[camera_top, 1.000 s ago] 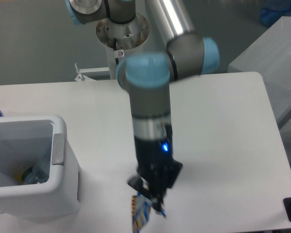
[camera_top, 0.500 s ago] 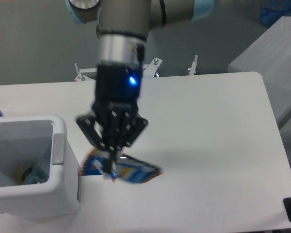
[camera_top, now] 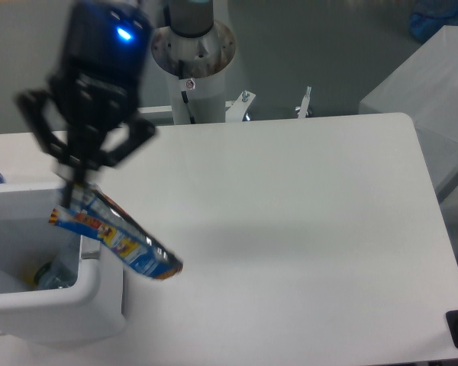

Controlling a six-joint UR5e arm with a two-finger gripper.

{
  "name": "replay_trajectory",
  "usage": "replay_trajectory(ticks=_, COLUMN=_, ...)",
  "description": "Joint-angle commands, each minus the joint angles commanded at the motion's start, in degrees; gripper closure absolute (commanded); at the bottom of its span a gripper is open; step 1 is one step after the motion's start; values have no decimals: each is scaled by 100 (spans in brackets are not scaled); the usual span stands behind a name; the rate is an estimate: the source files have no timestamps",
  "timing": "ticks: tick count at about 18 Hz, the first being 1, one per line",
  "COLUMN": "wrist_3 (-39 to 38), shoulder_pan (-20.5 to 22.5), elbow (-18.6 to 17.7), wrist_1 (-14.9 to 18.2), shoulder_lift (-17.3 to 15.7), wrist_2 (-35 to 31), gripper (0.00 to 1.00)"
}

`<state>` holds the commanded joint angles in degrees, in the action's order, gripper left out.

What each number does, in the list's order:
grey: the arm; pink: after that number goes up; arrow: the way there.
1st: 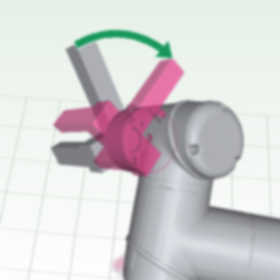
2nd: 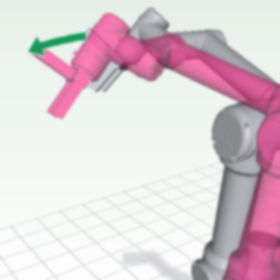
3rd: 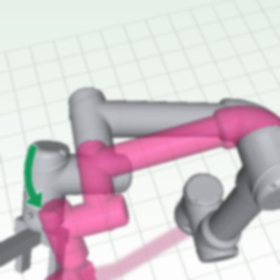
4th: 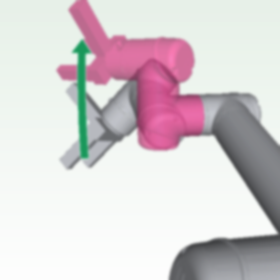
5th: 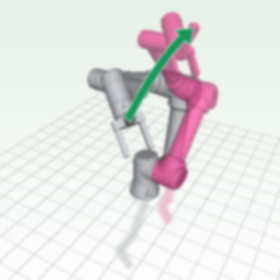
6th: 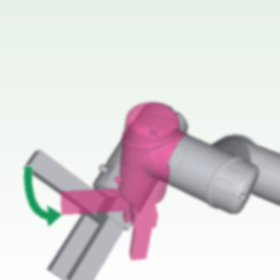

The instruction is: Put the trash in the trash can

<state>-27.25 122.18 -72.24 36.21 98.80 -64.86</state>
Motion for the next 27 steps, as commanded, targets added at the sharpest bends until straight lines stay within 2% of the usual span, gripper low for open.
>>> replay_trajectory(ticks=6, wrist_3=-9, shoulder_pan=-343, elbow=-44, wrist_1=0, shoulder_lift=-97, wrist_2=0, gripper=98)
replay_trajectory(ticks=11, wrist_3=18, shoulder_pan=-511, elbow=-614, wrist_1=0, shoulder_lift=-89, wrist_2=-35, gripper=98)
replay_trajectory(ticks=14, wrist_3=35, shoulder_pan=-511, elbow=-835, wrist_1=0, shoulder_lift=16, wrist_2=-79, gripper=97)
replay_trajectory(ticks=24, wrist_3=88, shoulder_pan=-502, elbow=-958, wrist_1=9, shoulder_lift=473, wrist_2=-597, gripper=96)
replay_trajectory(ticks=27, wrist_3=193, shoulder_pan=-502, elbow=-1046, wrist_1=9, shoulder_lift=509, wrist_2=-720, gripper=95)
